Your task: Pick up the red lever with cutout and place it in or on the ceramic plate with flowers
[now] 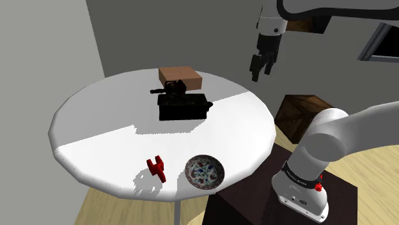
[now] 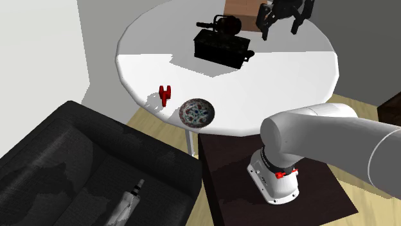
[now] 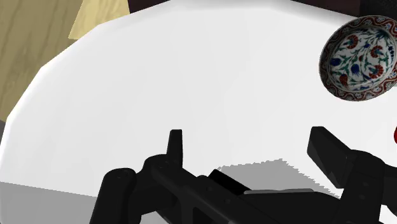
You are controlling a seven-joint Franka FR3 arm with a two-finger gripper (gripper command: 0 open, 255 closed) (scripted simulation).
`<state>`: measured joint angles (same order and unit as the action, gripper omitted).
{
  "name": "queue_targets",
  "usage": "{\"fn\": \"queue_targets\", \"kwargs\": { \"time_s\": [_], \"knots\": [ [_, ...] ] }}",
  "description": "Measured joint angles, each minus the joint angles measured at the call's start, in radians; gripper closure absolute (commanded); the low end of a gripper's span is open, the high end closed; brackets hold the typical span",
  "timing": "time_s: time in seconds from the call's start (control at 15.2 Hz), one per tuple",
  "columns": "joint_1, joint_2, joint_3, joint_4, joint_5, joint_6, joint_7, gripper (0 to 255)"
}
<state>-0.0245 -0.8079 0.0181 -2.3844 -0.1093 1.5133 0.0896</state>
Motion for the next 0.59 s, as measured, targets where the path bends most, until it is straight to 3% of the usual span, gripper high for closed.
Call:
{"fn": "queue_targets", "kwargs": {
  "time_s": [0.33,0.59],
  "knots": [
    [0.024,0.032,0.051,-0.034,0.044,0.063,0.058,0],
    [0.051,0.085,0.107,-0.092,0.089,0.174,0.121,0]
  ]
}}
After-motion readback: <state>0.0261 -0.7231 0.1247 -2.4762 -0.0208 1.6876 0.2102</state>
